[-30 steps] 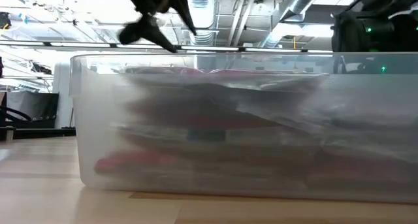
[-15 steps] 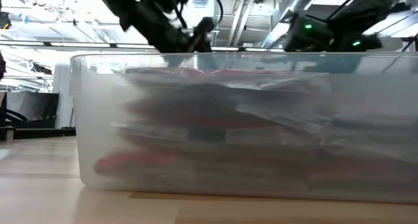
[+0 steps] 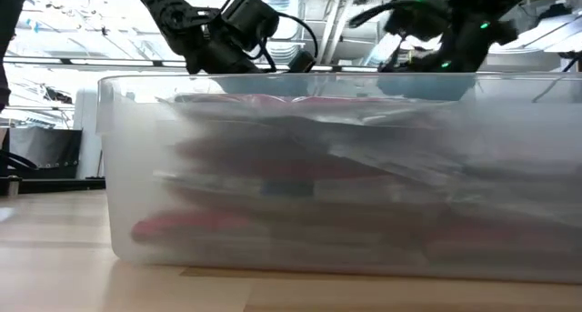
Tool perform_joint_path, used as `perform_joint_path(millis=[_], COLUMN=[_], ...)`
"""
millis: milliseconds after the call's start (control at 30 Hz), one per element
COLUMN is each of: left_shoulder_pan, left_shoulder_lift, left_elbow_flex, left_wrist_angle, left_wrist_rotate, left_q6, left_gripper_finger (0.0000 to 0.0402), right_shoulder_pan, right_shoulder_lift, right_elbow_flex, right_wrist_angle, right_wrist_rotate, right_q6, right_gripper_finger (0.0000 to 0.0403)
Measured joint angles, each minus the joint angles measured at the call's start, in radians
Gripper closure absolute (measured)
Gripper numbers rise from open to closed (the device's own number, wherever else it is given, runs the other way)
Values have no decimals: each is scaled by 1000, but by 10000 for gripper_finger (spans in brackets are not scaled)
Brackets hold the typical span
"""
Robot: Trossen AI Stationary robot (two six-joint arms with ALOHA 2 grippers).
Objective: Sort popcorn bags into baskets
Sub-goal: Put the red popcorn bag into the white bin
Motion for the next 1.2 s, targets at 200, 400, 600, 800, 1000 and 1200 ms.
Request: perform_joint_path(millis=[200,400,600,800,1000,1200], left_shoulder_pan=[-19,-36,-87,-80,-75,-86], left_shoulder_lift=[-1,-1,-1,4,101,183], left_elbow_flex=[-1,0,0,0,-1,1], left_wrist_angle=[-65,-109,-154,-164,-105,65], left_wrist_rotate=[-52,2,-31,-95,-82,-79], left_q6=[7,-19,-73,-66,-86,-136], left_gripper_finger=[168,168,168,168,168,169], right_shoulder_pan=[71,114,126,89,60,61], right_shoulder_lift=[36,109,160,197,180,82], right_elbow_flex=[2,2,3,18,65,72], right_wrist_angle=[10,9,83,166,178,122], right_wrist_rotate=[10,6,-31,-90,-116,-75], right_q6=[-33,-7,-16,-59,-124,-122], right_gripper_finger=[387,384,391,379,391,382])
